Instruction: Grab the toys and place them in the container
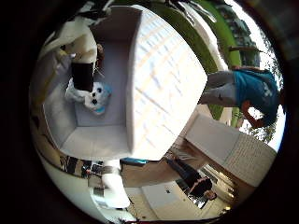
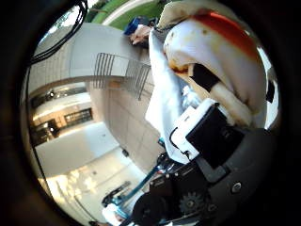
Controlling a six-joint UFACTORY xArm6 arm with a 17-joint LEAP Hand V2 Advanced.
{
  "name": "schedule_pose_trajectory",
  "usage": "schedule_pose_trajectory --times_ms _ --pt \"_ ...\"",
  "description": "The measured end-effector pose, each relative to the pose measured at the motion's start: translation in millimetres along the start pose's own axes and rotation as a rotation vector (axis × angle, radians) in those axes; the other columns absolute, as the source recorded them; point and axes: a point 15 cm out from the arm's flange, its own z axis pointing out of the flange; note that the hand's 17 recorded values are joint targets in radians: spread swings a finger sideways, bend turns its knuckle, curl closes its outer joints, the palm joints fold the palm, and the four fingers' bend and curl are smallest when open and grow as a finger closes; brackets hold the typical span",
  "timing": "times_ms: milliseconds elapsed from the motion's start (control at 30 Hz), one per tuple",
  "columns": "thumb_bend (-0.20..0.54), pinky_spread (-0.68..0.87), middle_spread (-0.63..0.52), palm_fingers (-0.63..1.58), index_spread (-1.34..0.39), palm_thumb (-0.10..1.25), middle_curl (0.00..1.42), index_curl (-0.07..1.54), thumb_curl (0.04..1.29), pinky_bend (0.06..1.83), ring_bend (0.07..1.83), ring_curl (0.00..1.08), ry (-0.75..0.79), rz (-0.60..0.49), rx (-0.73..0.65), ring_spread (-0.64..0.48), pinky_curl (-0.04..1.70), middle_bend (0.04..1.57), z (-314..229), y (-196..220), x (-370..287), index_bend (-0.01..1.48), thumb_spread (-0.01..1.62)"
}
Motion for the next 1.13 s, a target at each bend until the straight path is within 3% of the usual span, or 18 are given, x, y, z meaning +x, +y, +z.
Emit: schedule_pose_trajectory --times_ms 167,333,700,867,900,933,1133 --pt "-0.029 0.39 0.03 -0.19 -0.43 0.77 0.54 0.43 0.48 1.02 0.67 0.4 -0.006 0.004 -0.005 0.25 0.54 0.26 -3.5 6.5 4.6 0.33 1.19" --pt "-0.026 0.42 0.08 -0.11 -0.43 0.76 0.45 0.37 0.47 0.89 0.56 0.34 -0.027 -0.002 0.02 0.28 0.46 0.15 -22.1 23.0 -0.8 0.2 1.18" --pt "-0.024 0.46 0.1 0.02 -0.42 0.77 0.35 0.33 0.44 0.8 0.48 0.31 -0.081 0.02 -0.033 0.31 0.38 0.15 -45.5 77.4 -4.9 0.19 1.17" --pt "-0.018 0.49 0.12 0.04 -0.45 0.78 0.32 0.31 0.44 0.89 0.53 0.32 -0.108 -0.002 -0.091 0.34 0.38 0.11 -32.6 79.2 5.7 0.16 1.17" --pt "-0.019 0.5 0.12 0.09 -0.44 0.78 0.3 0.27 0.44 1.02 0.68 0.36 -0.107 -0.007 -0.091 0.34 0.42 0.06 -32.2 79.9 6.5 0.04 1.17" --pt "-0.02 0.5 0.12 0.08 -0.44 0.79 0.29 0.25 0.44 1.06 0.69 0.35 -0.106 -0.009 -0.089 0.34 0.42 0.07 -32.9 80.5 6.6 0.02 1.17" --pt "-0.024 0.48 0.09 -0.02 -0.42 0.78 0.31 0.26 0.44 0.99 0.62 0.35 -0.096 -0.029 -0.05 0.31 0.41 0.17 -49.7 98.6 0.9 0.17 1.17"
